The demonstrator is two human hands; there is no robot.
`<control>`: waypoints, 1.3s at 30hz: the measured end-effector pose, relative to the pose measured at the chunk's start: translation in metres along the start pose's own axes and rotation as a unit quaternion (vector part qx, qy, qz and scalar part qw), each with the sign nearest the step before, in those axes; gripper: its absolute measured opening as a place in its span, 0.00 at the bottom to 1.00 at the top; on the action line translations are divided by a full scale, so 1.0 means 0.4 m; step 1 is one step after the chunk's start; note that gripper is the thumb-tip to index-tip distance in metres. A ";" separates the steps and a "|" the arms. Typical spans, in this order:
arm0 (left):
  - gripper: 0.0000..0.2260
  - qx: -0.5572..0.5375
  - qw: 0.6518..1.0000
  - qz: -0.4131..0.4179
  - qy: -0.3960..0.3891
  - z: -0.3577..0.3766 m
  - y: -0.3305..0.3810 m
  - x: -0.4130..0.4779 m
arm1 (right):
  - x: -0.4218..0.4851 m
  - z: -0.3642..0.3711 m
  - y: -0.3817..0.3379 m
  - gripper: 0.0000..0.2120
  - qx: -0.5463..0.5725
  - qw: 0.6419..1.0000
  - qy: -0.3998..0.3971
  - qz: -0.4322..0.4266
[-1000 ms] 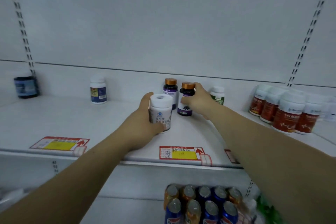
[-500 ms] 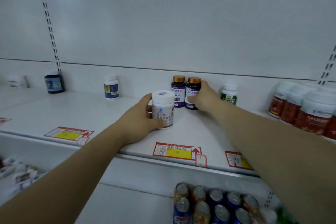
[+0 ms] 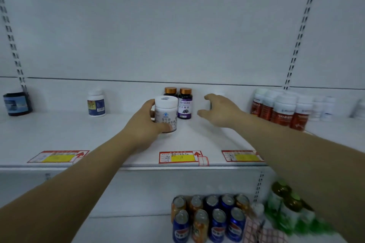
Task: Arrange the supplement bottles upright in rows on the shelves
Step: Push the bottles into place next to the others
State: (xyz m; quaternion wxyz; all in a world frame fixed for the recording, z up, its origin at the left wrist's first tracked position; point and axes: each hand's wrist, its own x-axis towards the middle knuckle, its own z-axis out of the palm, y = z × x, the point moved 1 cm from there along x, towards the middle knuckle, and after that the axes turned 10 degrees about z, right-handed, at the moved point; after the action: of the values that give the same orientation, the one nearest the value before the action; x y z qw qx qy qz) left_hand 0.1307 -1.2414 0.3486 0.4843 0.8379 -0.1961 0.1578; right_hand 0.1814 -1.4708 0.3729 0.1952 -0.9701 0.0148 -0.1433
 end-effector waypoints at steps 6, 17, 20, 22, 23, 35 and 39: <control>0.34 -0.063 0.995 0.068 -0.039 0.142 0.145 0.019 | -0.134 -0.096 0.111 0.32 -0.037 0.998 0.036 0.028; 0.32 -0.164 0.972 0.102 -0.136 0.585 0.463 -0.027 | -0.348 -0.350 0.591 0.30 -0.042 0.989 0.079 0.119; 0.33 -0.181 0.969 0.095 -0.140 0.734 0.544 -0.033 | -0.390 -0.431 0.762 0.31 -0.027 0.987 0.076 0.136; 0.30 -0.177 0.970 0.089 -0.140 0.831 0.589 -0.033 | -0.412 -0.477 0.867 0.31 -0.020 0.987 0.070 0.144; 0.29 -0.176 0.970 0.085 -0.141 0.873 0.607 -0.032 | -0.422 -0.495 0.912 0.31 -0.018 0.987 0.069 0.147; 0.31 -0.142 0.975 0.068 -0.159 1.187 0.711 0.097 | -0.347 -0.558 1.251 0.30 0.000 0.987 0.048 0.151; 0.40 -0.090 0.977 0.078 -0.174 1.260 0.718 0.197 | -0.267 -0.559 1.352 0.30 -0.001 0.987 0.041 0.154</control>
State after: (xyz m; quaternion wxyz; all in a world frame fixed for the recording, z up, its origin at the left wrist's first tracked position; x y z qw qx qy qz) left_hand 0.0989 -1.8257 0.3573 0.5027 0.7874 -0.3556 0.0285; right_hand 0.0304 -2.0447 0.3342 0.2129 -0.9497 0.1726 -0.1513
